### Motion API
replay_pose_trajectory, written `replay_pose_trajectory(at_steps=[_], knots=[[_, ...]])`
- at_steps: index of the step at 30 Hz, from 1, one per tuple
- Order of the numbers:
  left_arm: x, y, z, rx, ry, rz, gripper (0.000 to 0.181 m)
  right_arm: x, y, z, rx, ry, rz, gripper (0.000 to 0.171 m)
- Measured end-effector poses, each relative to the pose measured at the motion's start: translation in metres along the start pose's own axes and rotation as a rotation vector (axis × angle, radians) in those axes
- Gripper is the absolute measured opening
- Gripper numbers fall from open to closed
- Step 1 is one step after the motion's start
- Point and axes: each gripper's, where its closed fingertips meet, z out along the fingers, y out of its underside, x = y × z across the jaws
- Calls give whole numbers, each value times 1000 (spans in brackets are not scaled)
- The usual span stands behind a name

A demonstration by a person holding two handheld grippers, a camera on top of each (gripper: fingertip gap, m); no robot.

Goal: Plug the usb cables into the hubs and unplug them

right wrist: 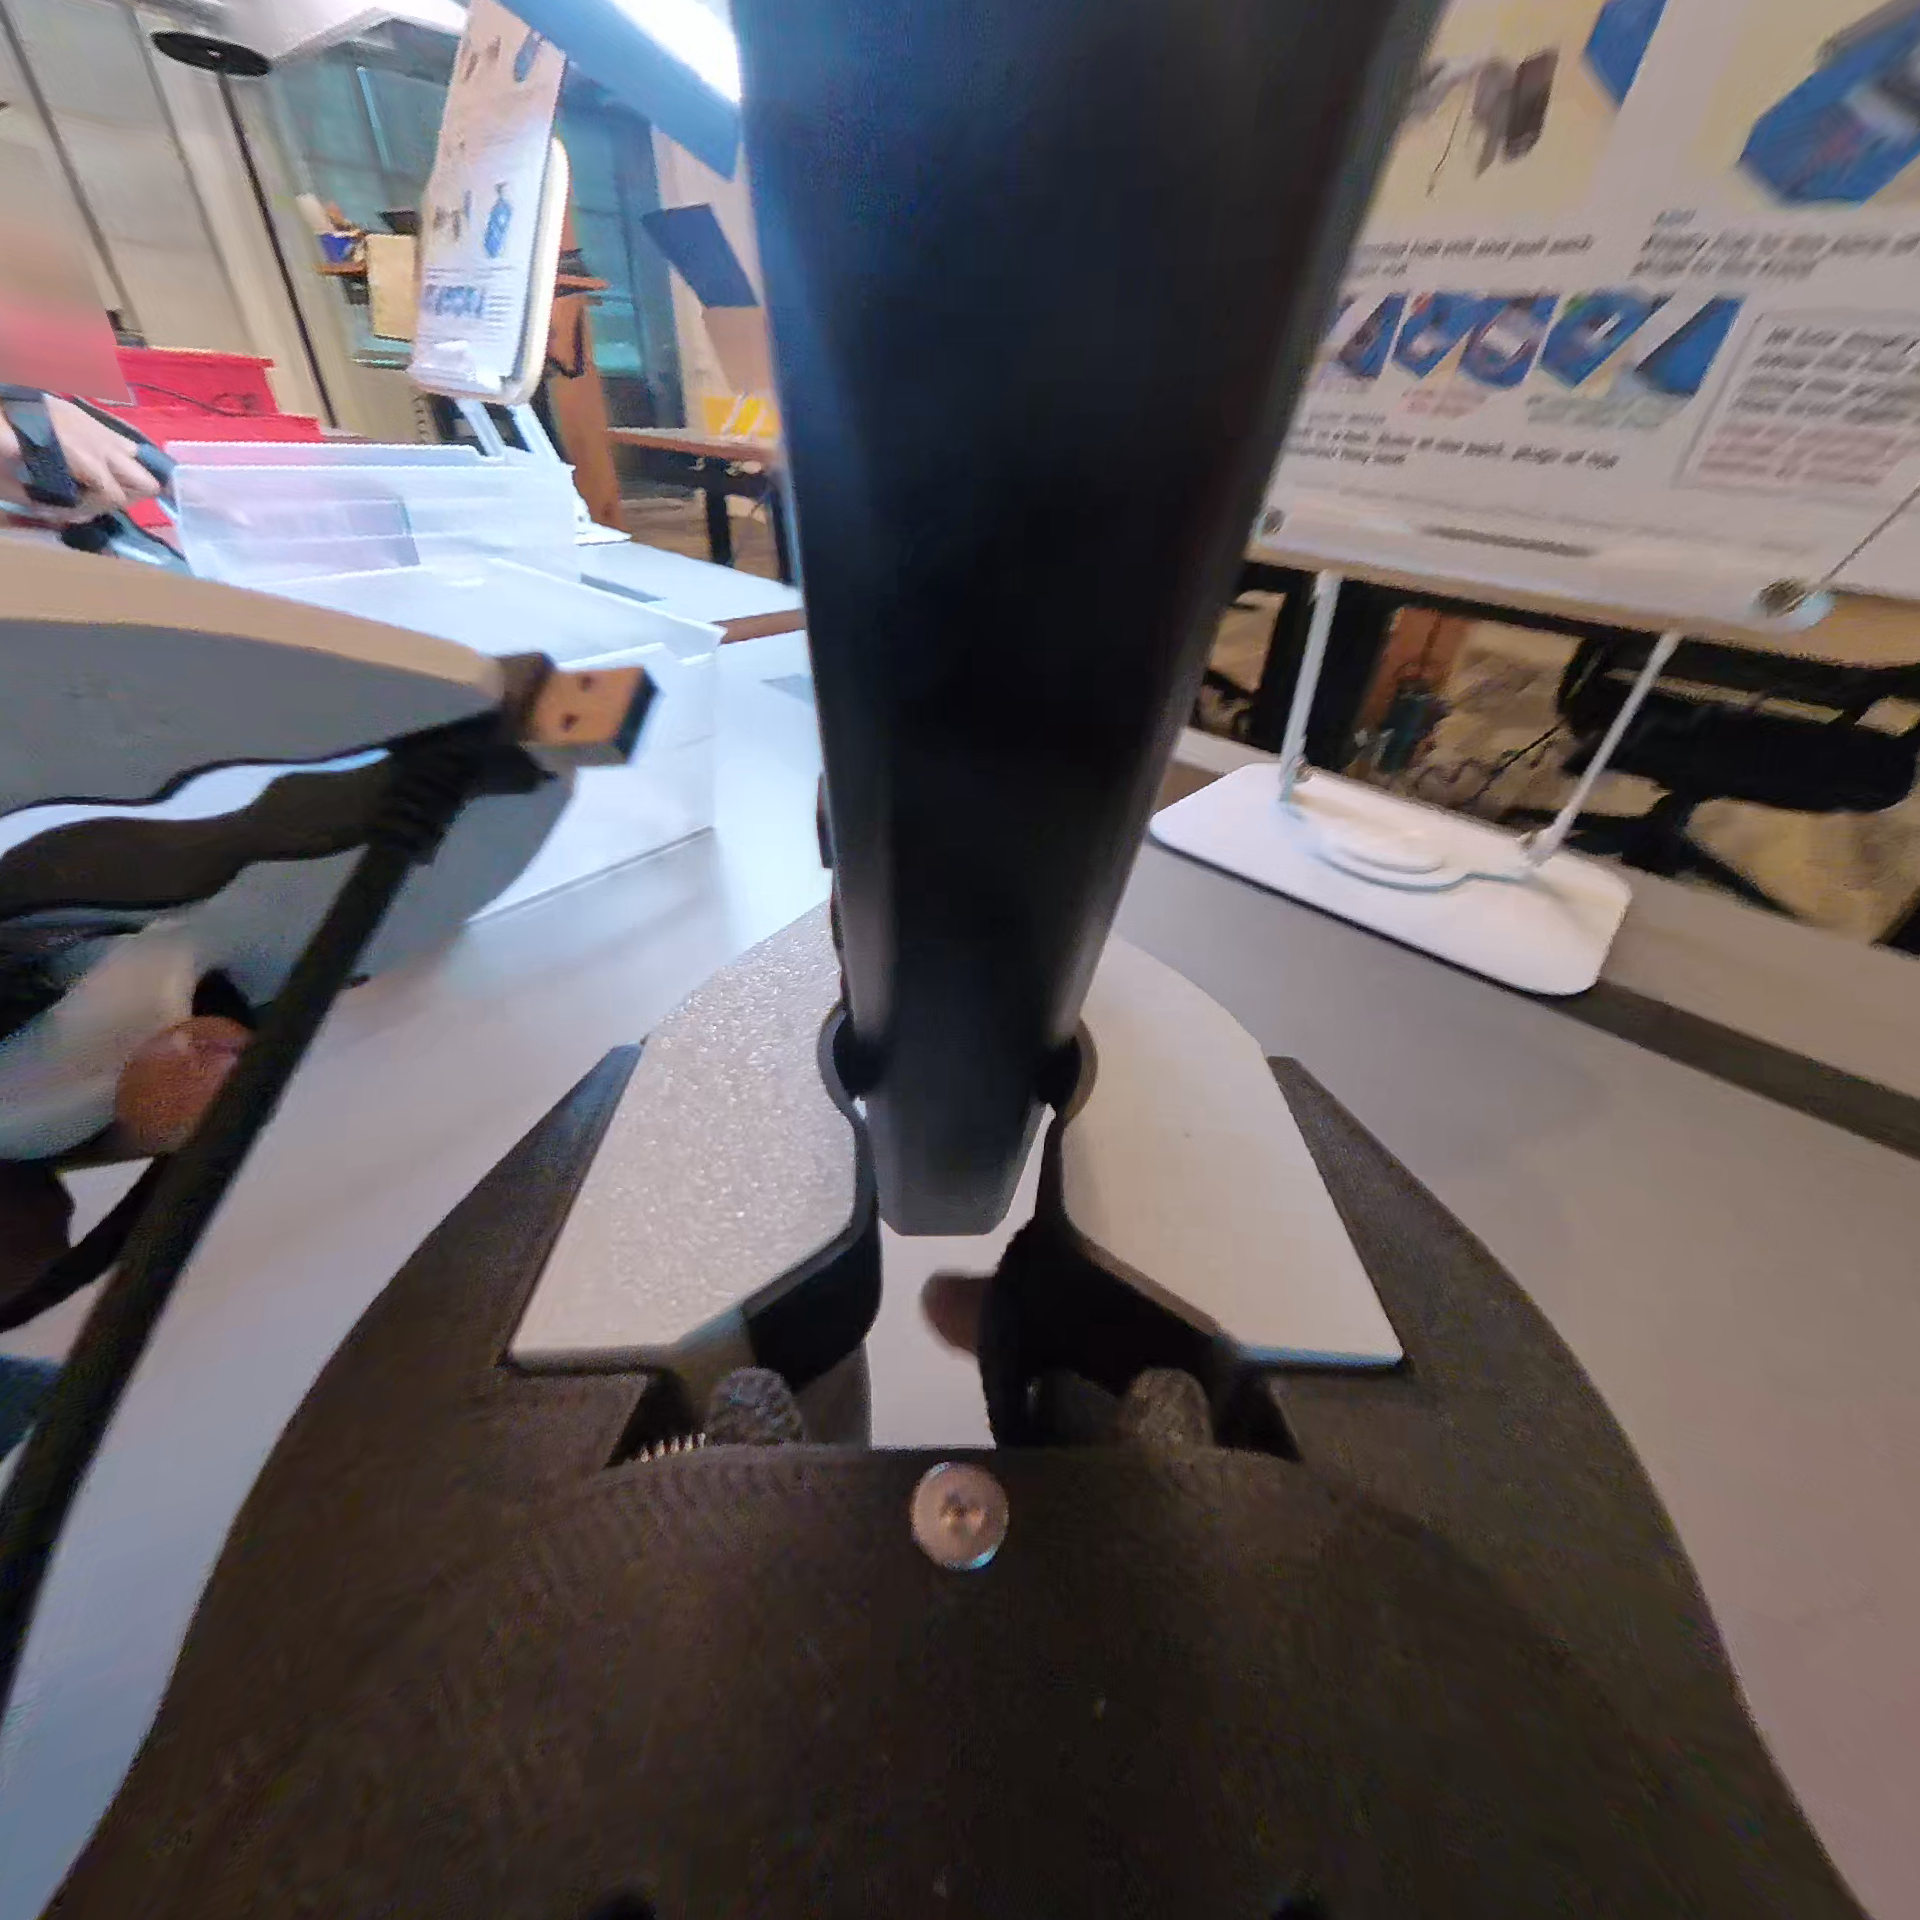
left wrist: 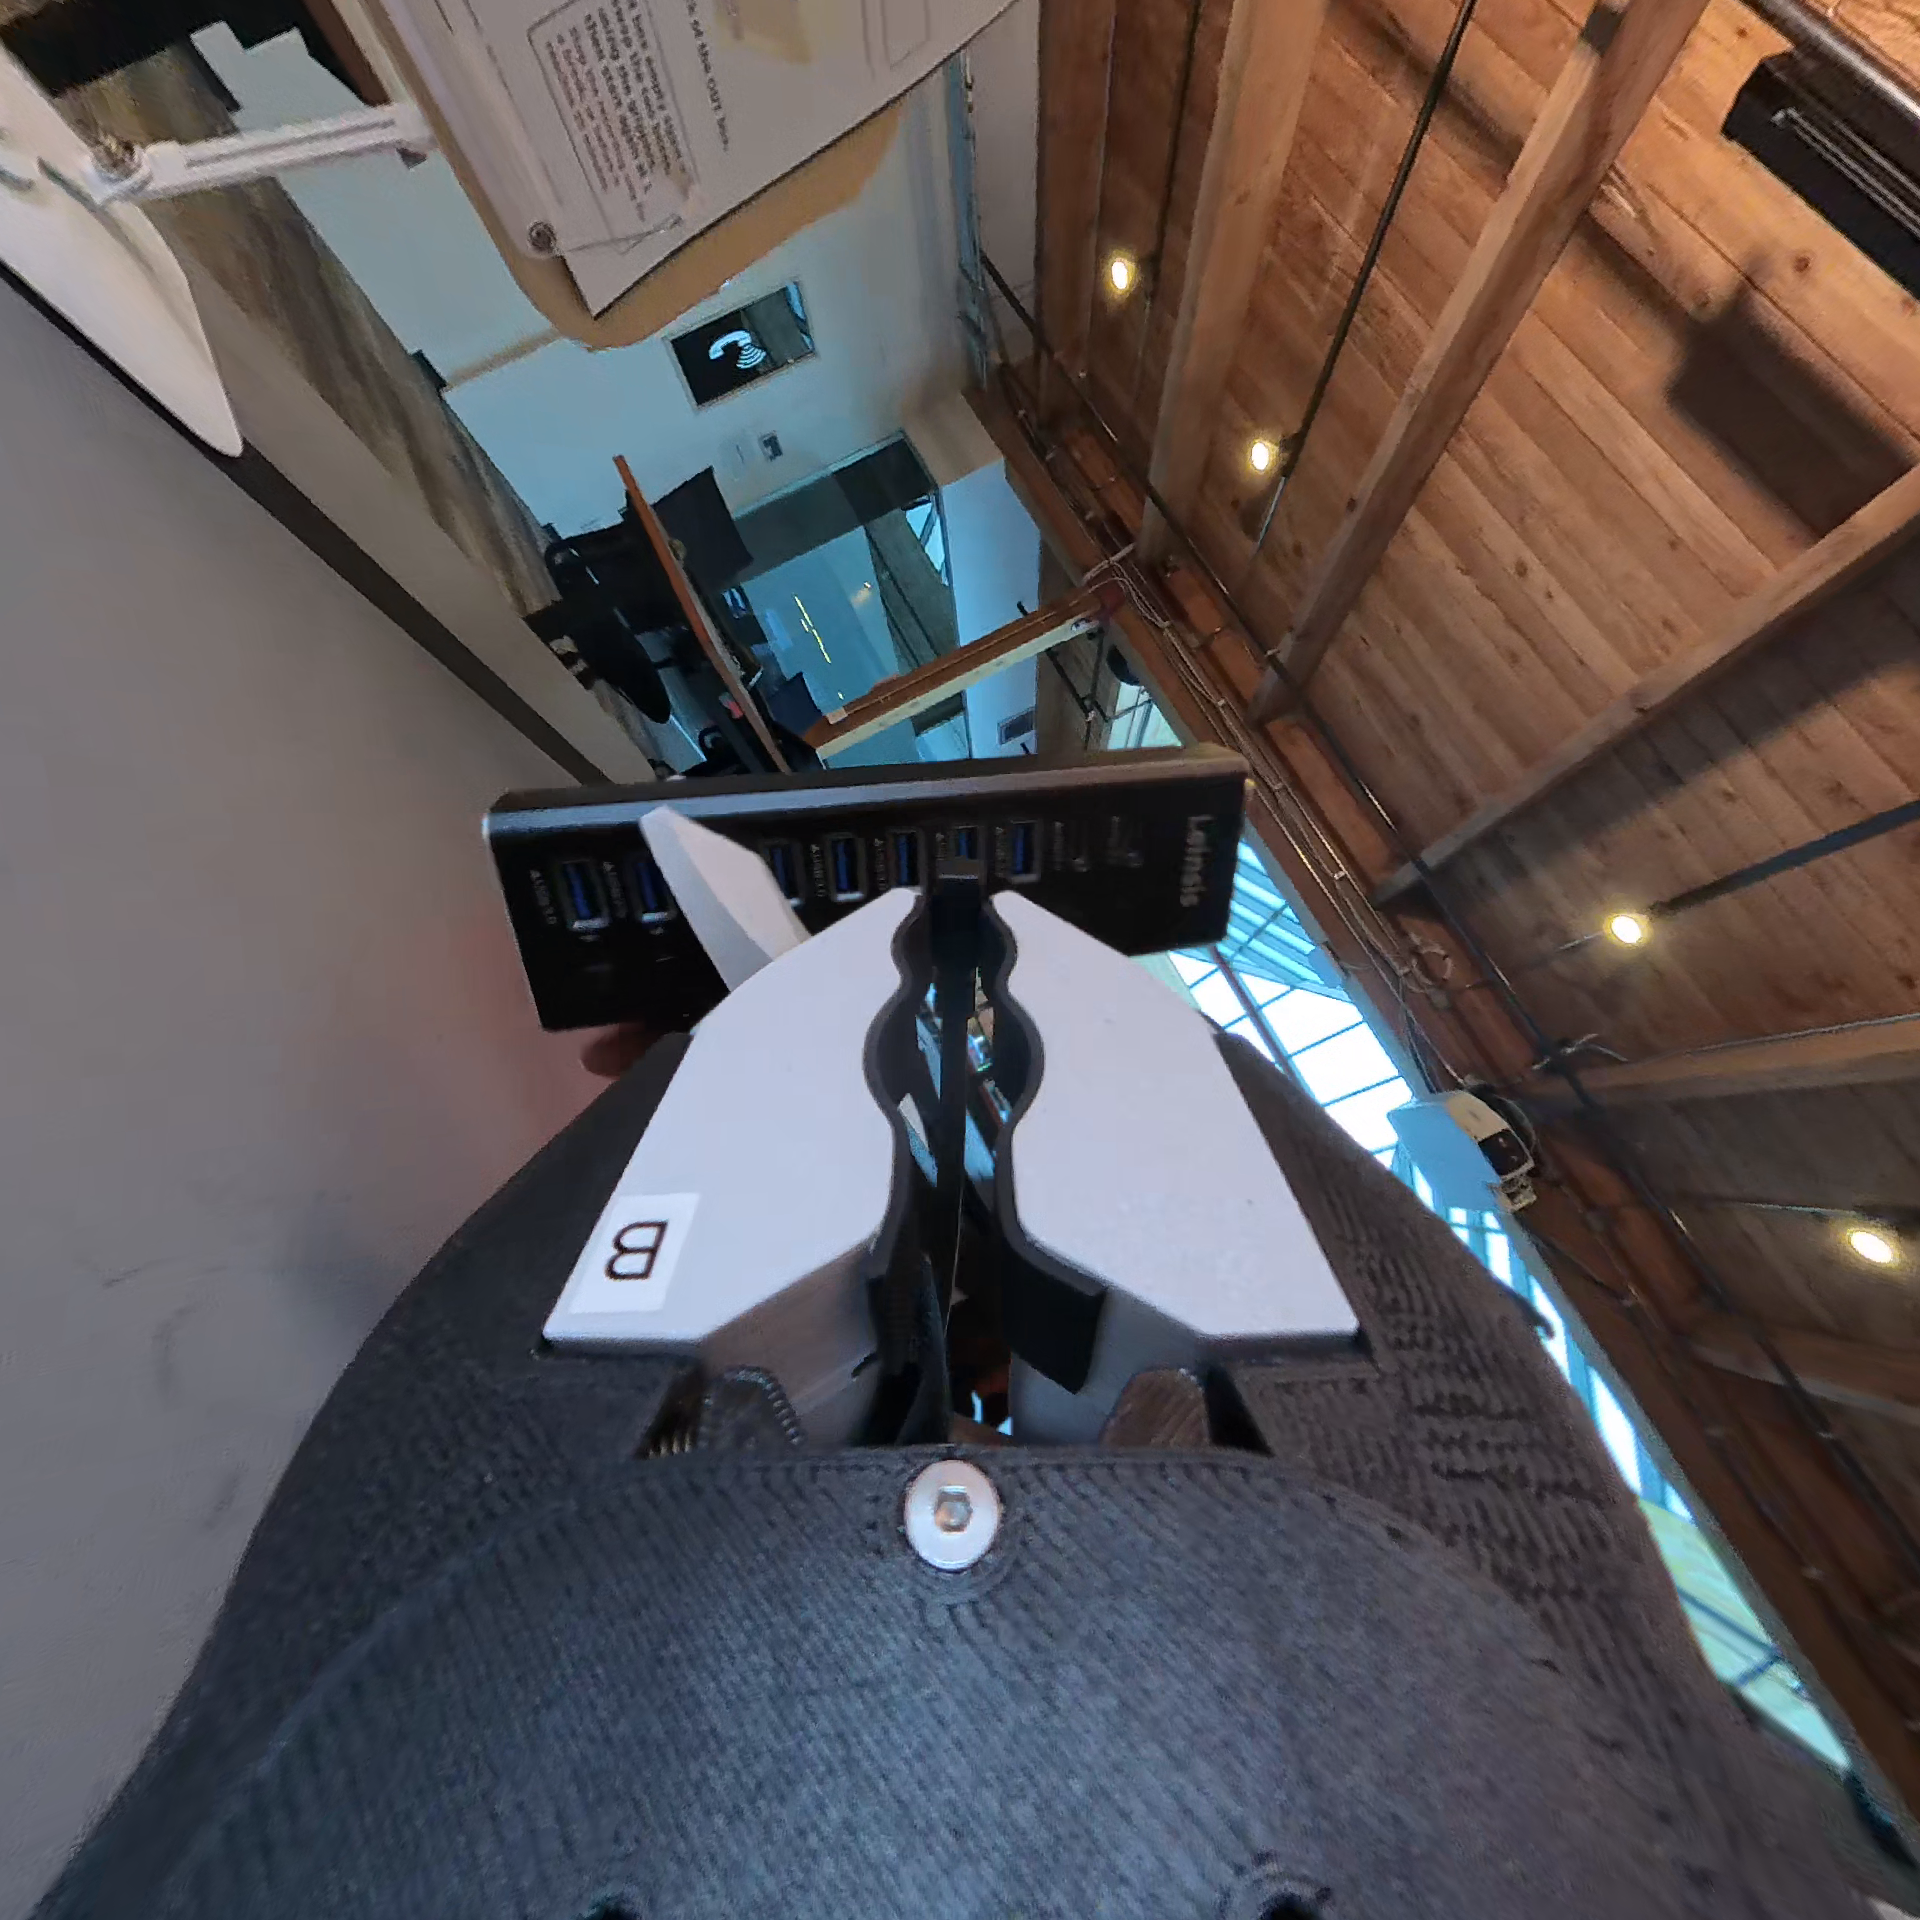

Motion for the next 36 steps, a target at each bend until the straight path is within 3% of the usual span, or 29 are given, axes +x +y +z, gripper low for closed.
replay_pose_trajectory(at_steps=[5,28,33,36], knots=[[-1,4,4,25,-1,-61,9,-6,-12,-4,88,39,-45,29],[8,3,6,187,43,32,9,-8,-22,-8,167,225,-215,30],[11,4,5,147,14,183,9,-12,-26,-10,179,239,-279,30],[14,5,5,99,46,123,9,-10,-30,-12,193,259,-356,30]])
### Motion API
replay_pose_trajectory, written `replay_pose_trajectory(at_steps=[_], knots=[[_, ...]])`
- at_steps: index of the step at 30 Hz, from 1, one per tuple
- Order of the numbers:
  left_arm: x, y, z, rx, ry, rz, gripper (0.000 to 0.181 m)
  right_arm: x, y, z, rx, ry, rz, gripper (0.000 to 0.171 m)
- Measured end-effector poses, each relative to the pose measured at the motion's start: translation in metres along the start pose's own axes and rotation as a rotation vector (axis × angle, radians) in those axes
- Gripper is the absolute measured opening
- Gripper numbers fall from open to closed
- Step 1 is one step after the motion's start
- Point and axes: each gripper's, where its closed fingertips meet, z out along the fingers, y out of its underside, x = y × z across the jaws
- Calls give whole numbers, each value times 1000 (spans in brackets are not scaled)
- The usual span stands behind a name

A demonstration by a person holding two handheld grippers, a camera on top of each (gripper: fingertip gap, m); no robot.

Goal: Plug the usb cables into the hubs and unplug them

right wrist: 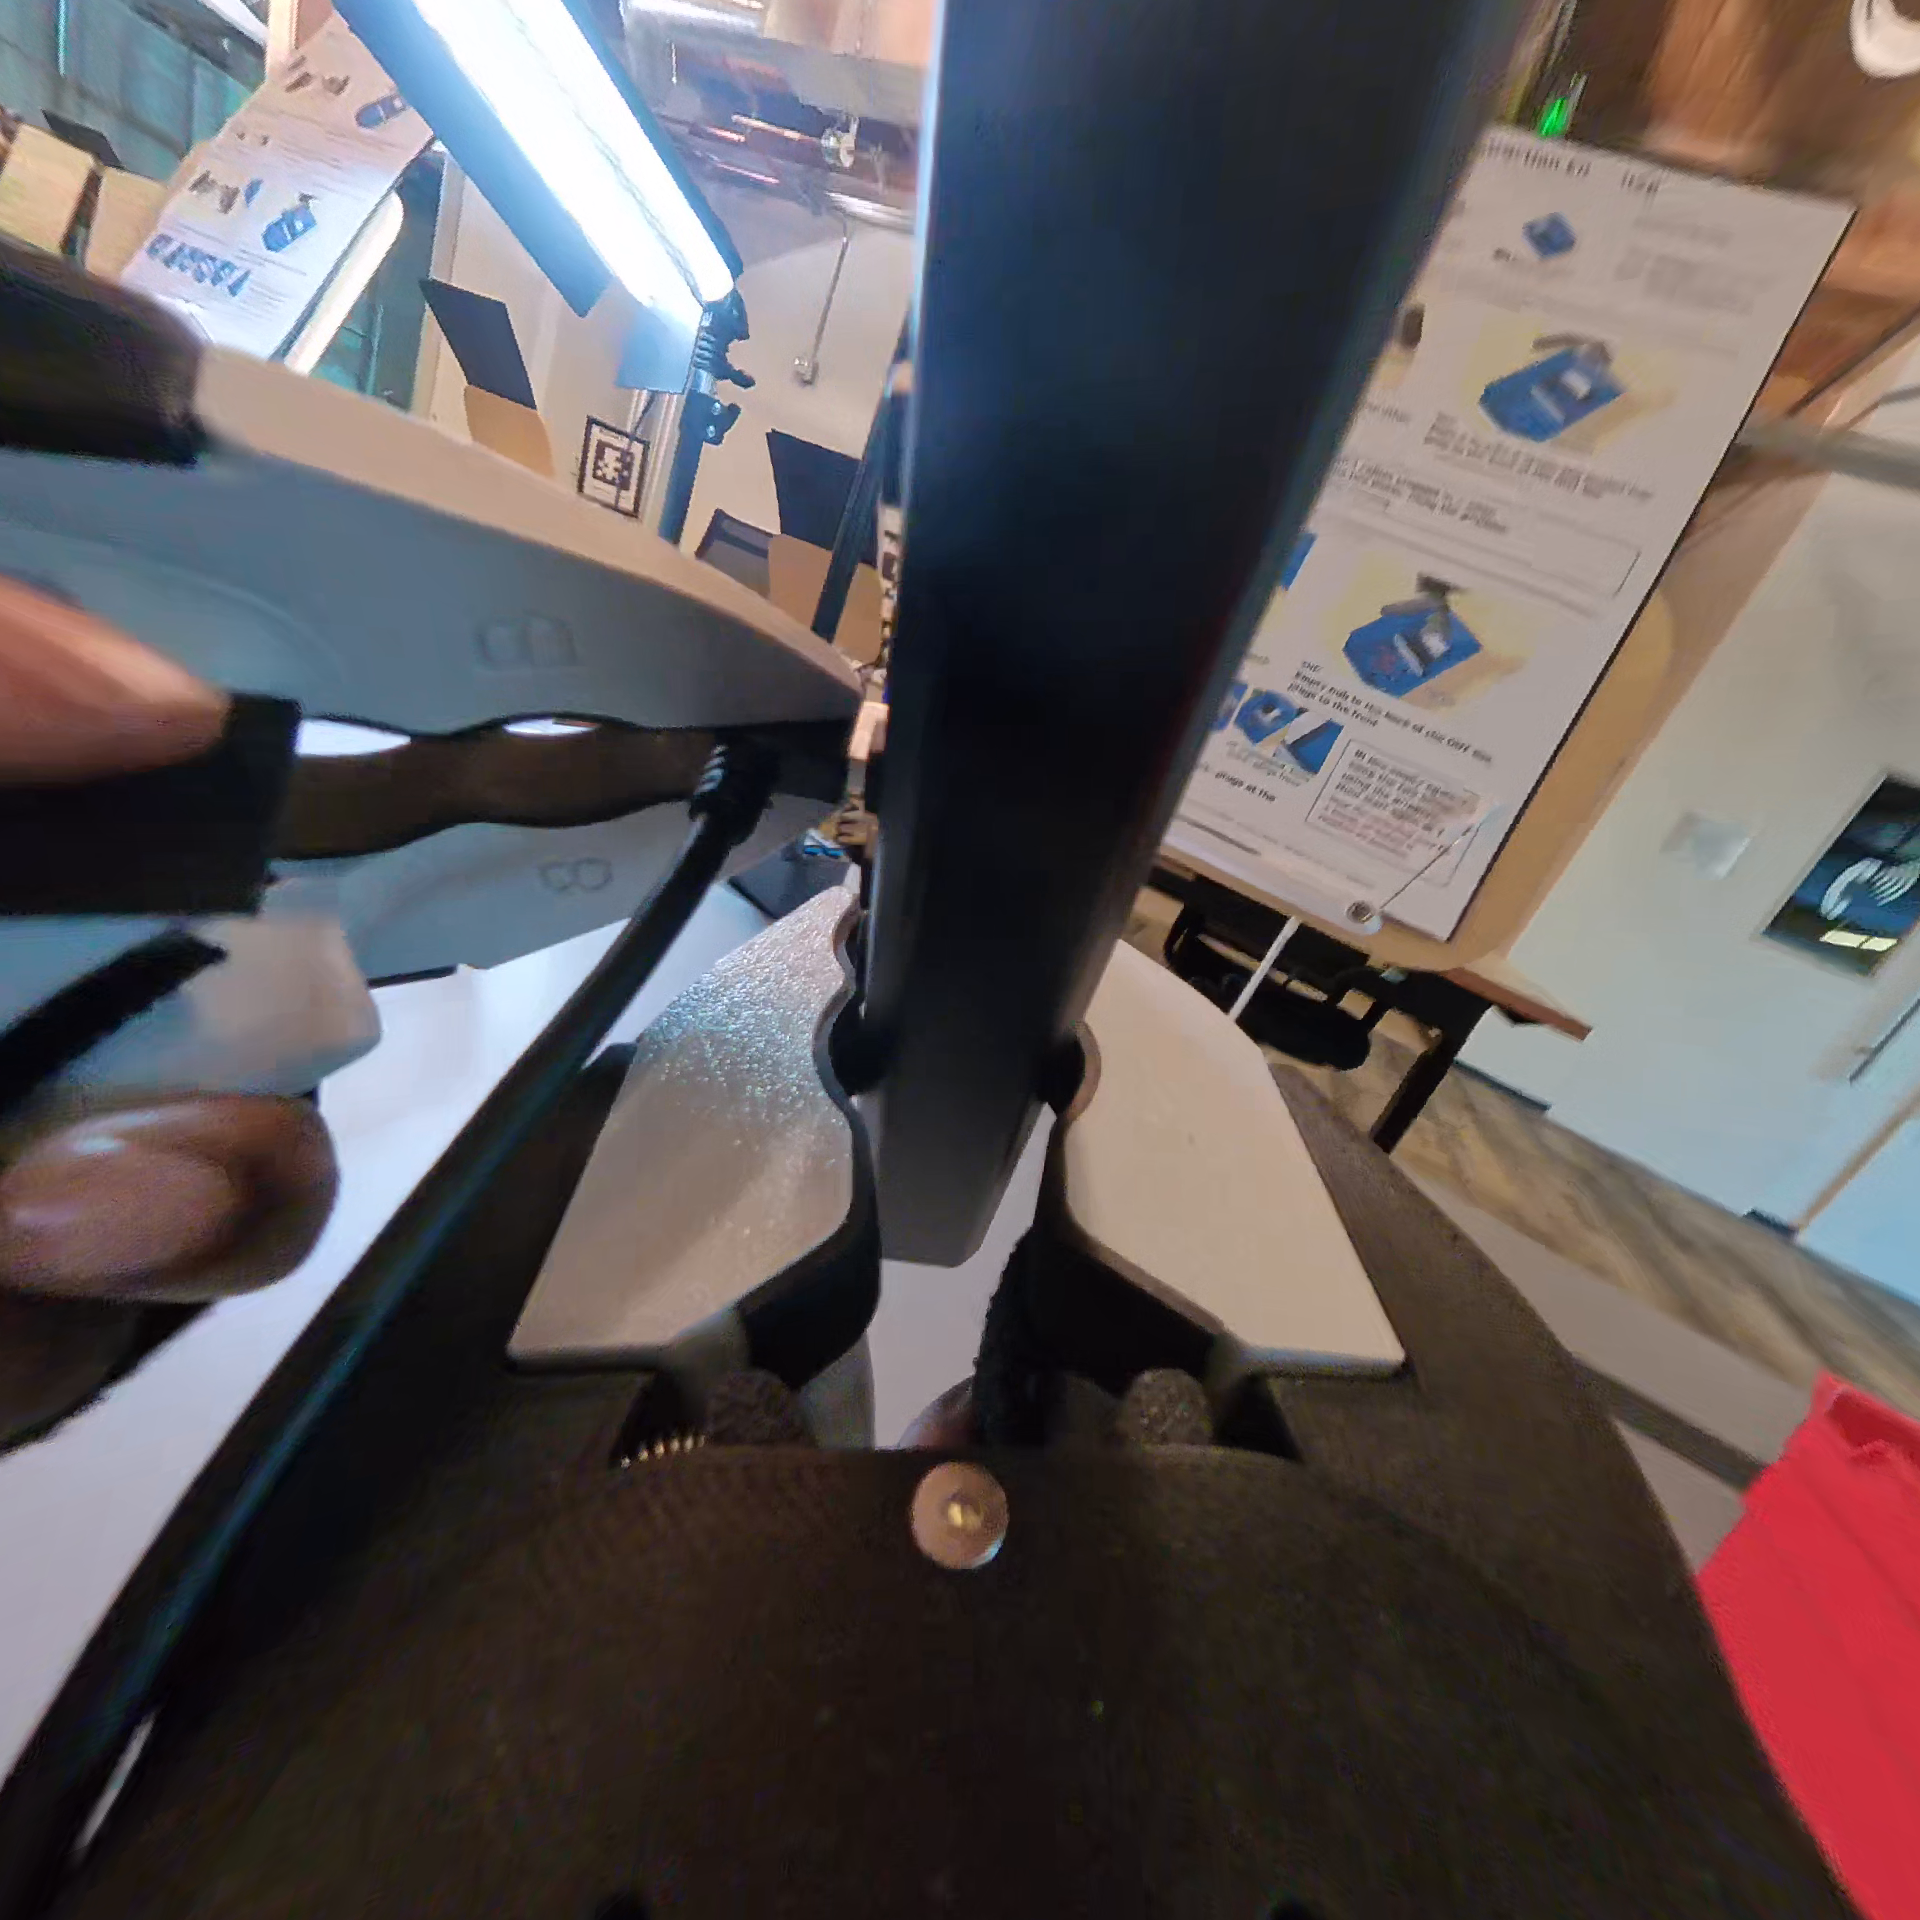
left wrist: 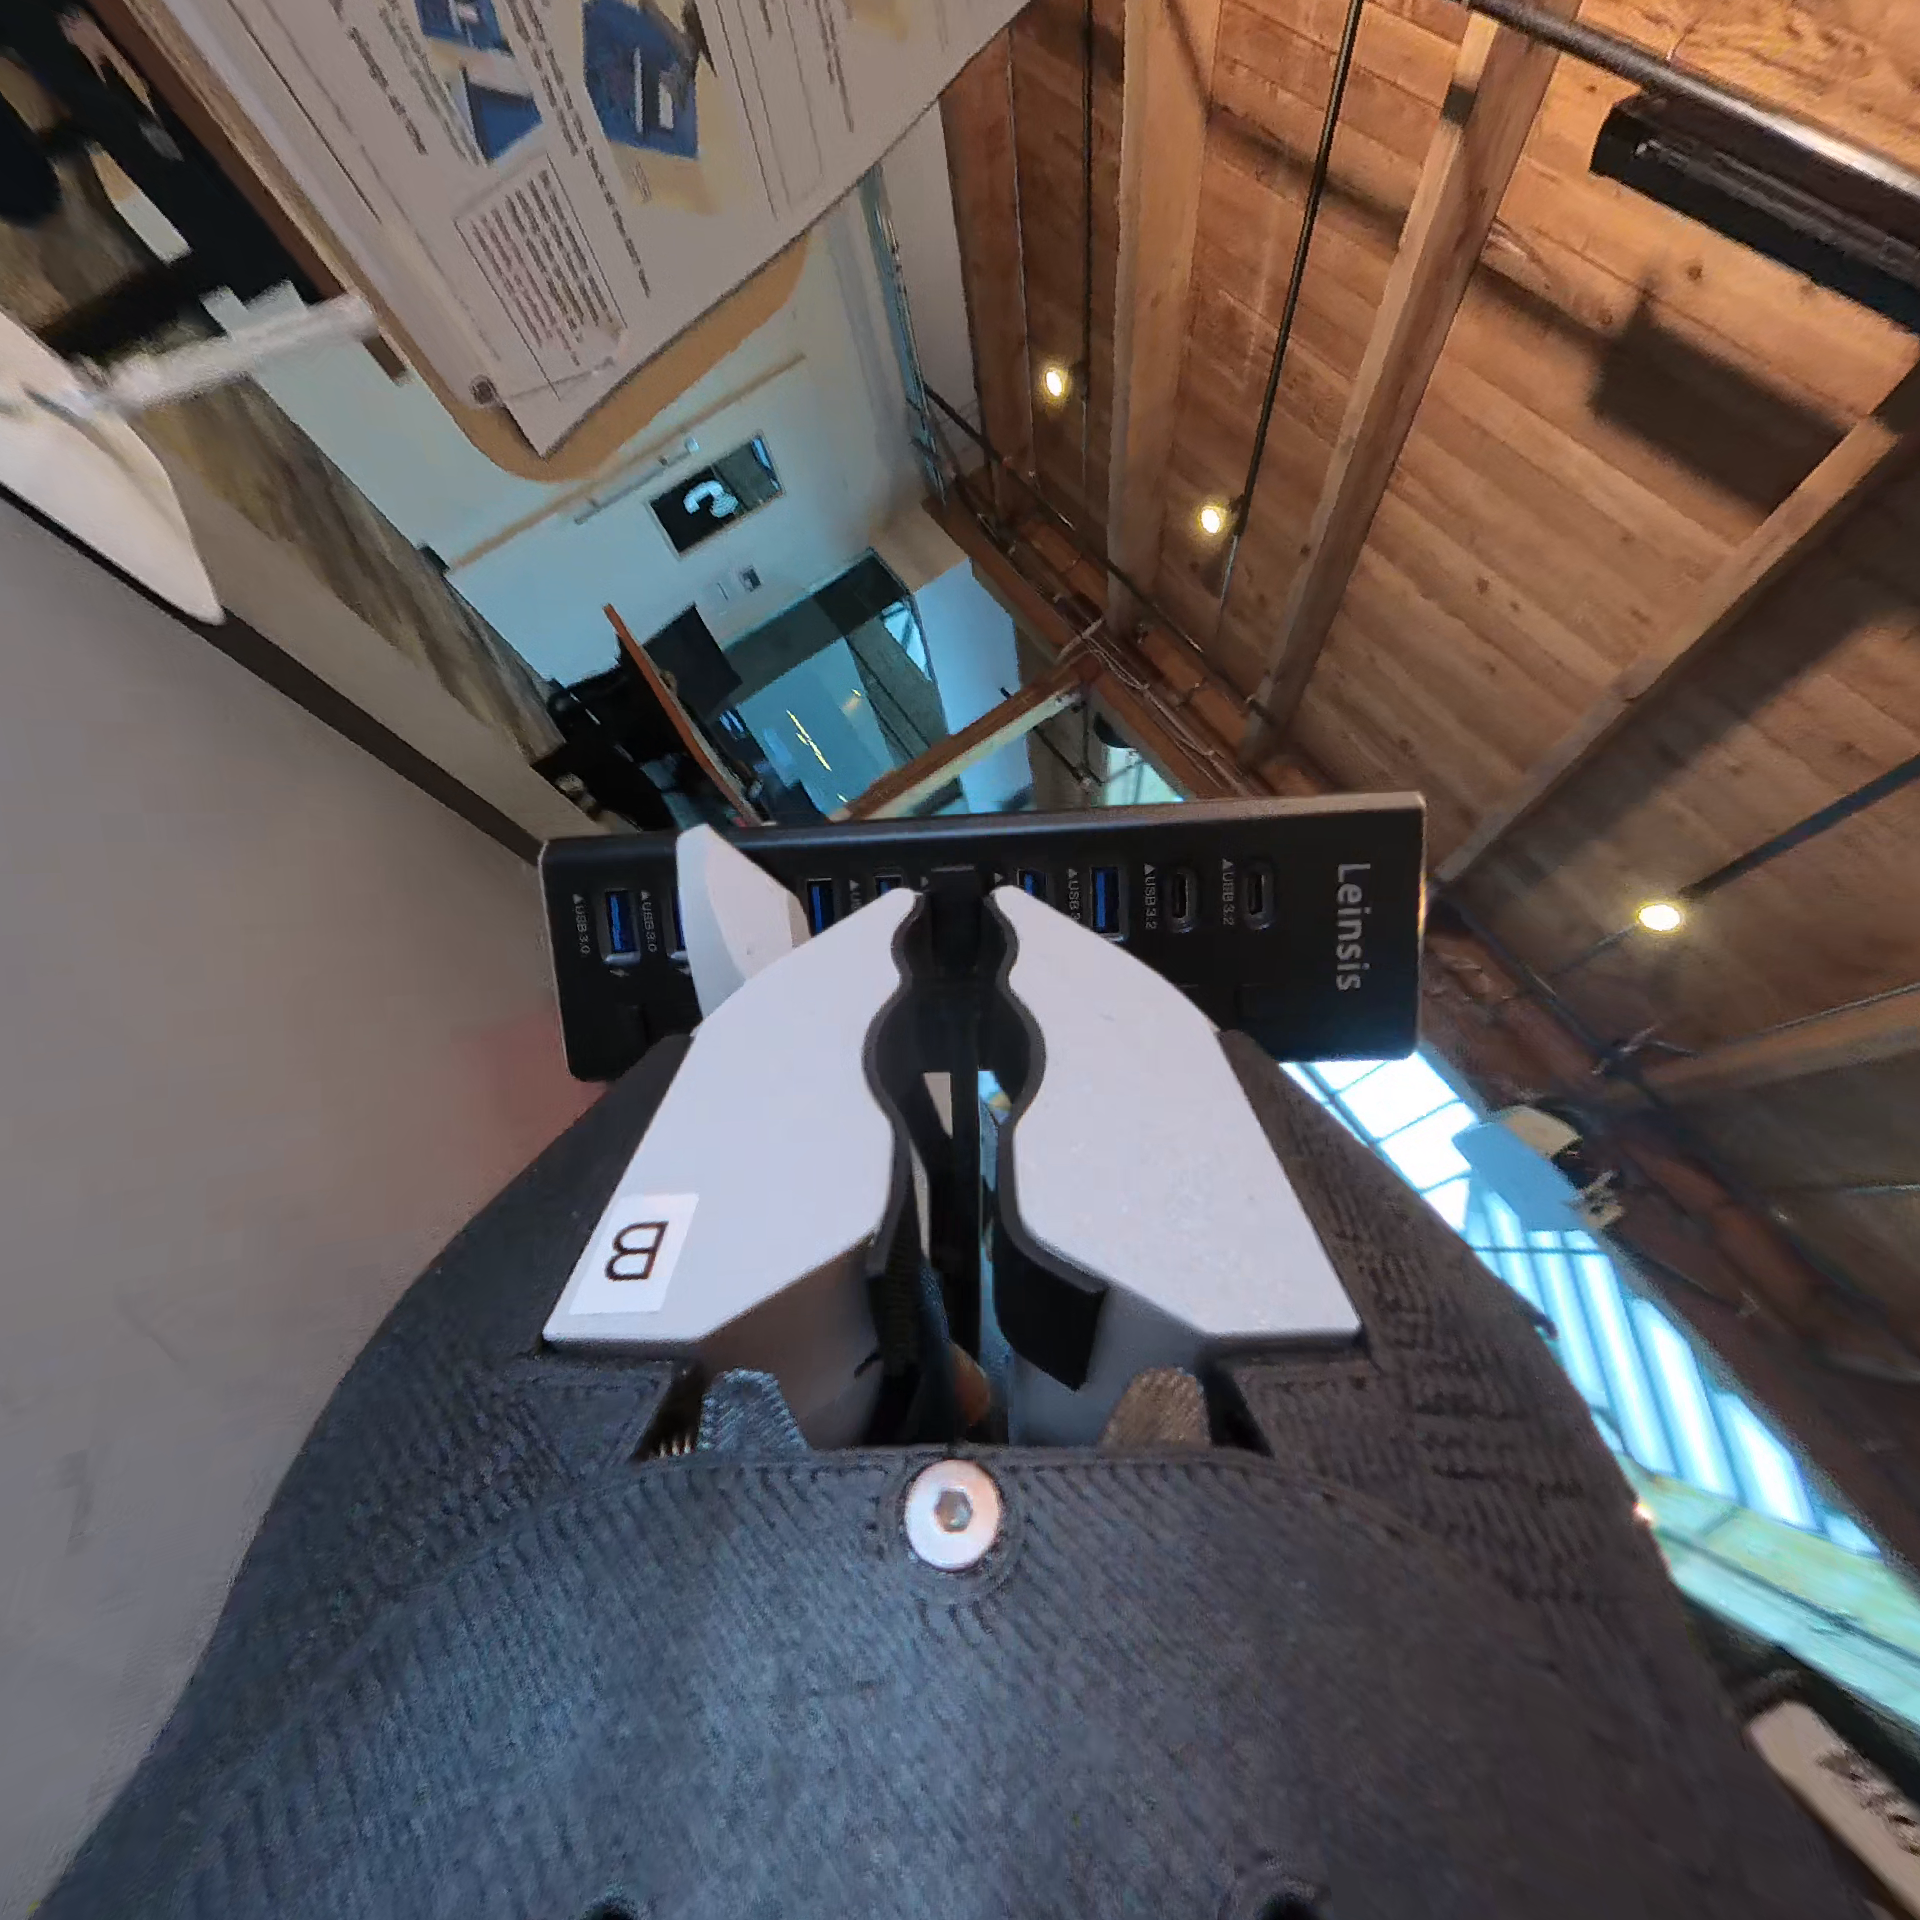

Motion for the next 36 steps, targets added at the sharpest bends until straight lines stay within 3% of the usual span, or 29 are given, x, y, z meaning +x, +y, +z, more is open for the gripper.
replay_pose_trajectory(at_steps=[4,8,11,19,22,25,28,36], knots=[[5,2,-1,2,24,-139,10,2,-7,-3,30,32,-97,31],[7,1,-2,13,28,-139,10,-1,-9,-2,38,15,-133,32],[3,4,2,-80,49,-123,11,1,-5,0,27,-48,-31,30],[7,10,-4,-157,78,-55,28,6,-8,-2,37,-46,4,30],[2,1,-10,-126,64,-25,25,2,-9,-4,45,-70,37,29],[6,-2,-12,-129,80,34,8,-2,-8,-3,37,-84,35,29],[8,-2,-13,-130,79,87,9,-4,-10,-5,48,-102,28,30],[10,-2,-15,-71,71,-108,9,-7,-12,-6,44,-82,-166,31]])
